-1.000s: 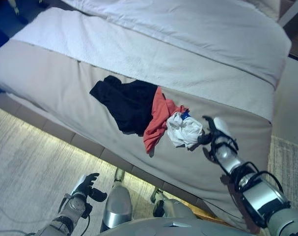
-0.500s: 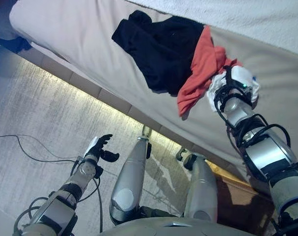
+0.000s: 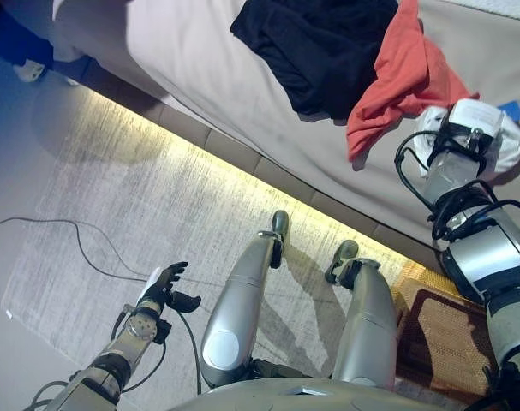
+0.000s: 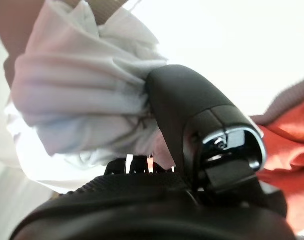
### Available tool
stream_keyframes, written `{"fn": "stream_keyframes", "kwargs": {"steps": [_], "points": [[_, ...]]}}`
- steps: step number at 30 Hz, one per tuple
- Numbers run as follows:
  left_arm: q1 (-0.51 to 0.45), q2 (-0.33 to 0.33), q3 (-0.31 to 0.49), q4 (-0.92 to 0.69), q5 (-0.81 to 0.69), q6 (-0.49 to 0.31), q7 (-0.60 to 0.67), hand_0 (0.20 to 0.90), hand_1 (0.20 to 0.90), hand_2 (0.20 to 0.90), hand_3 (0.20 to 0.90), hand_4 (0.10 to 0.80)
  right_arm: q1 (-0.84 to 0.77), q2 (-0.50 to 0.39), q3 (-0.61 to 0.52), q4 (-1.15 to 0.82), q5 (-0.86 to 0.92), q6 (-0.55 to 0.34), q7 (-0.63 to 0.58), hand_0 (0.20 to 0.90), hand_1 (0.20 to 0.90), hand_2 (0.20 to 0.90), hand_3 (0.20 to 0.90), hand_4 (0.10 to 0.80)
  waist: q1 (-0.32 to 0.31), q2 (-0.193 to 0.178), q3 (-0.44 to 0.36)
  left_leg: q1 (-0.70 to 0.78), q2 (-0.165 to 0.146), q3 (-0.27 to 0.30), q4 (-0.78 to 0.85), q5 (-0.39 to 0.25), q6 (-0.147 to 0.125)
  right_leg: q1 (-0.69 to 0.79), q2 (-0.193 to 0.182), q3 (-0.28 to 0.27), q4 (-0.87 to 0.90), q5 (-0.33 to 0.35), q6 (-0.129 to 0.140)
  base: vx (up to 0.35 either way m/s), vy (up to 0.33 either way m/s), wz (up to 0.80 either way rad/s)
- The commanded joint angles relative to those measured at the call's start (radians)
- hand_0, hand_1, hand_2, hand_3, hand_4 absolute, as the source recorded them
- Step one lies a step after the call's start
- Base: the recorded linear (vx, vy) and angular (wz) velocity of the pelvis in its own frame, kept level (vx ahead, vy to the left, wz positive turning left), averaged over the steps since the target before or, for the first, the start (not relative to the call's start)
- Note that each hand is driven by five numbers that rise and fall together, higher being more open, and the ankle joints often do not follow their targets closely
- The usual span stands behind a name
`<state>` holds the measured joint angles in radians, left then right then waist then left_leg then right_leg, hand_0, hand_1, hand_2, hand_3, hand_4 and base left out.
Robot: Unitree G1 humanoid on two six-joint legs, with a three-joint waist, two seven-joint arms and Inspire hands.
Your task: Pick up the clothes from the bed and place them into the basket
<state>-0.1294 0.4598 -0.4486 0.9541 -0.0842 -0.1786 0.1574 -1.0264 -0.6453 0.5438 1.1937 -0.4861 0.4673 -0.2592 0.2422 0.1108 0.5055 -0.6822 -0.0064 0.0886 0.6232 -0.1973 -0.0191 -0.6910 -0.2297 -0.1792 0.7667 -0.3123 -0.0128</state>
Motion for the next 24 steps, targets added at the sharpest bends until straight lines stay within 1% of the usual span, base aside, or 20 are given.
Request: {"fn": "stream_keyframes", "kwargs": {"steps": [1,4,7,8,9,10,11,12,13,15,21,24], "points": [[0.029,0.038,0.025,-0.01,-0.011,-0.037,0.023,0.9,0.9,0.9,0.9,0.8,0.104,-0.145,-0.03,0.056,0.092,-0.003,-0.048,0.3,0.3,0.3,0.2,0.1,-0.048,0.027,-0.057,0.044,-0.017,-0.034,-0.058,0.115,0.045,0.087,0.031,-0.052,-0.114,0.159,-0.003,0.01,-0.065,-0.06],[0.036,0.047,0.034,-0.005,0.001,-0.047,0.02,0.9,0.9,0.9,0.9,0.8,0.132,-0.155,-0.057,0.036,0.15,-0.052,-0.084,0.3,0.3,0.3,0.2,0.1,-0.054,0.009,-0.068,0.086,-0.013,-0.04,-0.107,0.128,0.034,0.141,0.052,-0.056,-0.18,0.171,0.0,0.01,-0.103,-0.15],[0.046,0.05,0.046,0.0,0.019,-0.046,0.025,0.9,0.9,0.9,0.9,0.8,0.185,-0.172,-0.097,0.001,0.222,-0.104,-0.115,0.3,0.3,0.3,0.2,0.1,-0.066,-0.012,-0.093,0.16,0.004,-0.039,-0.196,0.157,0.014,0.229,0.08,-0.06,-0.287,0.191,0.008,0.008,-0.111,0.04],[0.042,0.049,0.049,0.005,0.031,-0.045,0.024,0.9,0.9,0.9,0.9,0.8,0.206,-0.174,-0.121,-0.005,0.23,-0.131,-0.133,0.3,0.3,0.3,0.2,0.1,-0.071,-0.018,-0.107,0.186,0.014,-0.03,-0.252,0.208,0.011,0.263,0.086,-0.077,-0.357,0.239,0.004,0.03,-0.084,0.28],[0.042,0.048,0.048,0.007,0.032,-0.044,0.024,0.9,0.9,0.9,0.9,0.8,0.208,-0.173,-0.122,-0.005,0.232,-0.135,-0.136,0.3,0.3,0.3,0.2,0.1,-0.072,-0.021,-0.111,0.2,0.013,-0.038,-0.247,0.177,0.003,0.276,0.088,-0.065,-0.351,0.211,0.015,-0.054,-0.075,-0.58],[0.037,0.044,0.043,0.015,0.038,-0.048,0.03,0.9,0.9,0.9,0.9,0.8,0.21,-0.173,-0.129,-0.004,0.258,-0.15,-0.143,0.3,0.3,0.3,0.2,0.1,-0.073,-0.025,-0.119,0.215,0.017,-0.033,-0.283,0.218,0.004,0.299,0.09,-0.08,-0.4,0.251,0.01,0.031,-0.06,-0.85],[0.036,0.041,0.041,0.021,0.04,-0.052,0.035,0.9,0.9,0.9,0.9,0.8,0.212,-0.175,-0.135,-0.006,0.299,-0.172,-0.161,0.3,0.3,0.3,0.2,0.1,-0.074,-0.029,-0.127,0.234,0.018,-0.035,-0.301,0.223,0.0,0.32,0.092,-0.082,-0.425,0.26,0.014,-0.033,-0.064,-0.62],[0.035,0.039,0.038,0.024,0.043,-0.051,0.038,0.9,0.9,0.9,0.9,0.8,0.21,-0.175,-0.149,-0.007,0.316,-0.191,-0.177,0.3,0.3,0.3,0.2,0.1,-0.074,-0.034,-0.14,0.262,0.022,-0.034,-0.331,0.229,-0.005,0.349,0.095,-0.084,-0.459,0.268,0.019,0.076,-0.07,0.3],[0.034,0.034,0.036,0.031,0.049,-0.054,0.044,0.9,0.9,0.9,0.9,0.8,0.209,-0.178,-0.167,-0.01,0.319,-0.217,-0.188,0.3,0.3,0.3,0.2,0.1,-0.076,-0.04,-0.156,0.298,0.026,-0.033,-0.37,0.237,-0.01,0.385,0.098,-0.084,-0.498,0.278,0.028,0.069,-0.057,0.23],[0.032,0.028,0.033,0.038,0.052,-0.053,0.049,0.9,0.9,0.9,0.9,0.8,0.21,-0.182,-0.181,-0.013,0.334,-0.244,-0.206,0.3,0.3,0.3,0.2,0.1,-0.077,-0.047,-0.172,0.33,0.029,-0.033,-0.405,0.245,-0.014,0.419,0.103,-0.084,-0.536,0.289,0.034,0.064,-0.054,-0.14],[0.037,0.0,0.029,0.075,0.071,-0.05,0.064,0.9,0.9,0.9,0.9,0.8,0.226,-0.191,-0.266,-0.04,0.51,-0.359,-0.25,0.3,0.3,0.3,0.2,0.1,-0.084,-0.063,-0.229,0.445,0.044,-0.029,-0.525,0.264,-0.027,0.525,0.121,-0.082,-0.634,0.312,0.05,0.08,-0.041,-0.03],[0.064,-0.02,0.038,0.09,0.083,-0.041,0.077,0.9,0.9,0.9,0.9,0.8,0.251,-0.181,-0.348,-0.092,0.709,-0.456,-0.221,0.3,0.3,0.3,0.2,0.1,-0.085,-0.066,-0.258,0.506,0.047,-0.031,-0.577,0.269,-0.035,0.586,0.125,-0.081,-0.68,0.317,0.056,0.129,0.002,-0.08]]}}
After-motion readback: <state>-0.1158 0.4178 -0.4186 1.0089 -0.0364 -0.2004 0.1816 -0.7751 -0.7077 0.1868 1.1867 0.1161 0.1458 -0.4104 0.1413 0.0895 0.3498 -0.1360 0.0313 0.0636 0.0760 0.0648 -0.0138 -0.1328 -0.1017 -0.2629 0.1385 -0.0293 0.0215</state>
